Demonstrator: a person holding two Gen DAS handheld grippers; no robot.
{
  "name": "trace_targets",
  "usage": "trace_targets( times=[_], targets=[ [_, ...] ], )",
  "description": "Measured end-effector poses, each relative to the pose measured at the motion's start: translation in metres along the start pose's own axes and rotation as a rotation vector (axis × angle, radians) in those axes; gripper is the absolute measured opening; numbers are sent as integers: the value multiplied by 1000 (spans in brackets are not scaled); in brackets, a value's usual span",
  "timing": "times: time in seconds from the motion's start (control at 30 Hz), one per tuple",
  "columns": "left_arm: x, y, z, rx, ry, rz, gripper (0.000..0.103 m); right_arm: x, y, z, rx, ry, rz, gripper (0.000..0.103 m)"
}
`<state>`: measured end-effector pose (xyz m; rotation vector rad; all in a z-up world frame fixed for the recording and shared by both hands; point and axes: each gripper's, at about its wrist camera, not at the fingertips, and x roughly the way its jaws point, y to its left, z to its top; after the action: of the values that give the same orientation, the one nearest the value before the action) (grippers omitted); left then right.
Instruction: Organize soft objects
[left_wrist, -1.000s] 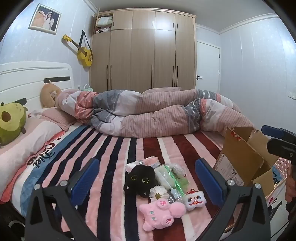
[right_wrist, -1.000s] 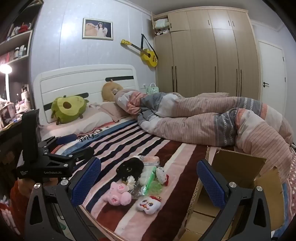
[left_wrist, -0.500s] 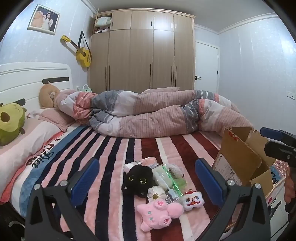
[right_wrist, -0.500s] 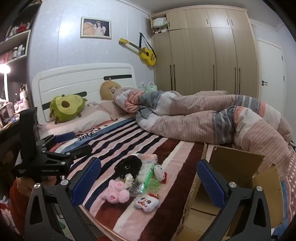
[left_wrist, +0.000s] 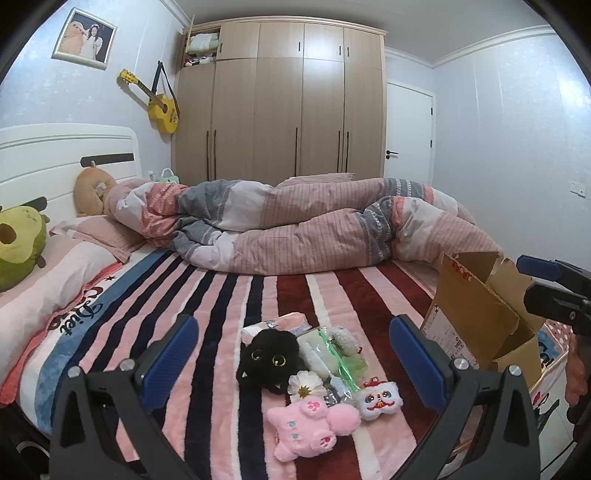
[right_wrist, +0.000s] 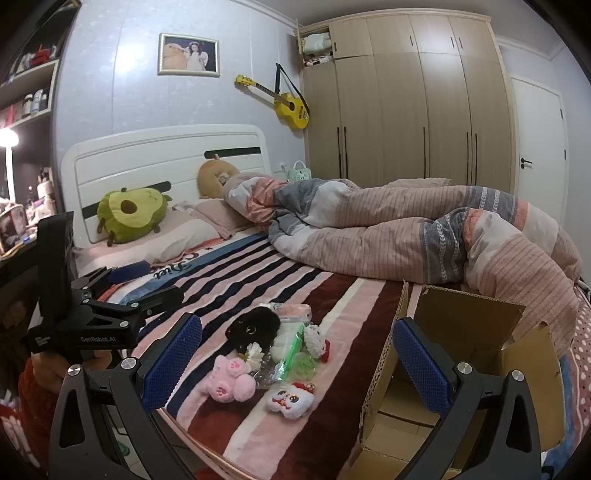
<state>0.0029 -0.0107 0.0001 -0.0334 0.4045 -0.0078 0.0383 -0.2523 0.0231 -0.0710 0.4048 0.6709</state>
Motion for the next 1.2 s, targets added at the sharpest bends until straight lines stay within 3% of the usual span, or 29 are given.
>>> trace_targets(
  times=[1.2],
  targets=[
    [3,-7,0,6,-1,-11,103,1,-7,-6,13,9,-8,103]
  ],
)
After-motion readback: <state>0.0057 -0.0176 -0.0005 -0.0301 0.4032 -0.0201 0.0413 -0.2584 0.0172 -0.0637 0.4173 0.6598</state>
